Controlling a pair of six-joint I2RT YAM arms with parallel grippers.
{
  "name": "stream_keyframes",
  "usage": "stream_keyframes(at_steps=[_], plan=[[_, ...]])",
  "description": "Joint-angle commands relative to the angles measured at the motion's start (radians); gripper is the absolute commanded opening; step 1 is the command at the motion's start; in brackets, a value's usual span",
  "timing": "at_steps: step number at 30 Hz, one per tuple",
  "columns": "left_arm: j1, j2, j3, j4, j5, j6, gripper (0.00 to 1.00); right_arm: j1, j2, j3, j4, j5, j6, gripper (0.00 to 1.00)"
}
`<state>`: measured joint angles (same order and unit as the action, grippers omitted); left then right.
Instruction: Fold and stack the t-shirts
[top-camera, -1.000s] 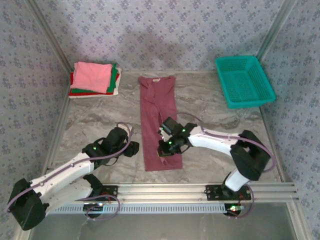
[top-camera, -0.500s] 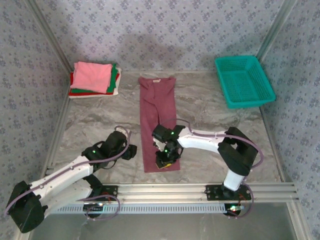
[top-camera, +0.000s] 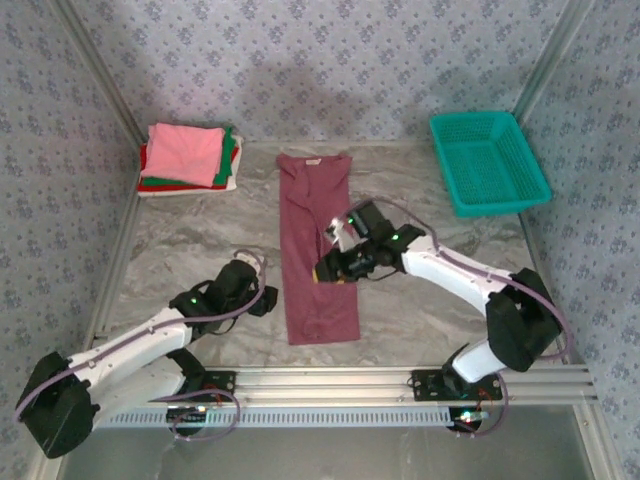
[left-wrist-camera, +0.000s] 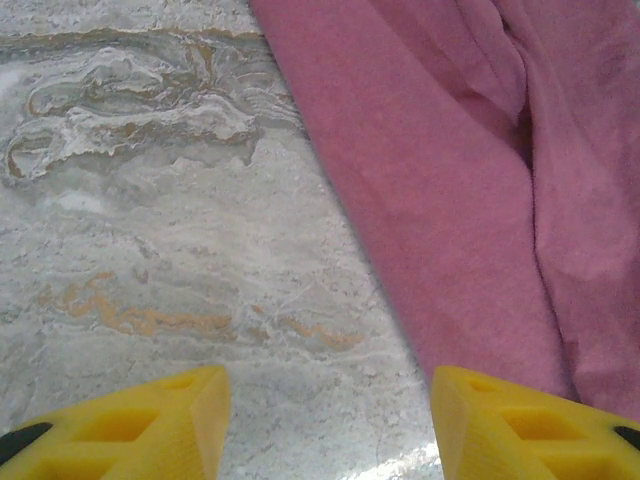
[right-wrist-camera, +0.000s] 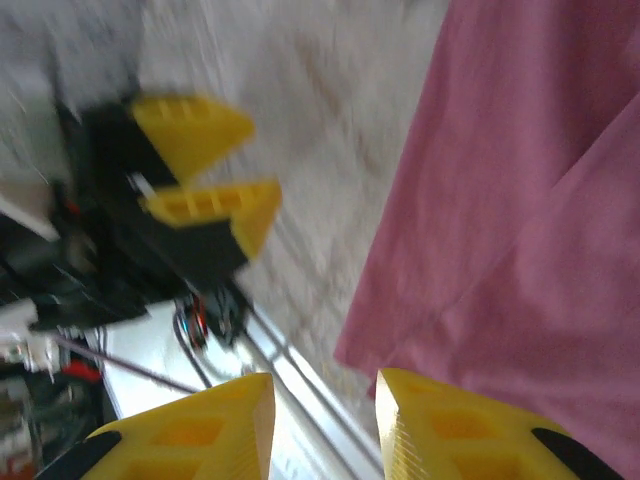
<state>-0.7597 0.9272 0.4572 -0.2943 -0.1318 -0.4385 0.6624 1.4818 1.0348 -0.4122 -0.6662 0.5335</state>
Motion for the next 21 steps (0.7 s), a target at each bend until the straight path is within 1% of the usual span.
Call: stream_keyframes(at_steps=[1, 2, 4, 7, 11, 13, 17, 19, 21], plan=[[-0.003, 0.035, 0.049, 0.047, -0.003, 0.03, 0.55, -0.075, 0.022, 0.019, -0.026, 0.07, 0.003, 0.33], [-0.003, 0.047, 0.055, 0.052, 0.006, 0.036, 0.55, -0.103, 0.045, 0.031, -0.05, 0.121, 0.007, 0.33], [-0.003, 0.079, 0.063, 0.068, 0.021, 0.047, 0.55, -0.144, 0.097, 0.047, -0.045, 0.177, 0.011, 0.3], [-0.004, 0.136, 0.091, 0.081, 0.05, 0.071, 0.55, -0.146, 0.184, 0.112, -0.037, 0.243, -0.009, 0.29], [-0.004, 0.21, 0.122, 0.101, 0.044, 0.076, 0.53, -0.137, 0.324, 0.217, 0.001, 0.234, 0.003, 0.26], [-0.003, 0.24, 0.124, 0.13, 0.048, 0.079, 0.52, -0.126, 0.381, 0.246, 0.019, 0.251, 0.001, 0.26], [-0.004, 0.326, 0.134, 0.177, 0.034, 0.077, 0.49, -0.1, 0.492, 0.318, 0.029, 0.238, -0.01, 0.25], [-0.003, 0.364, 0.14, 0.189, -0.001, 0.063, 0.45, -0.087, 0.533, 0.338, 0.036, 0.248, -0.007, 0.24], [0.003, 0.384, 0.131, 0.239, -0.024, 0.049, 0.42, -0.078, 0.574, 0.354, 0.037, 0.259, -0.001, 0.21]])
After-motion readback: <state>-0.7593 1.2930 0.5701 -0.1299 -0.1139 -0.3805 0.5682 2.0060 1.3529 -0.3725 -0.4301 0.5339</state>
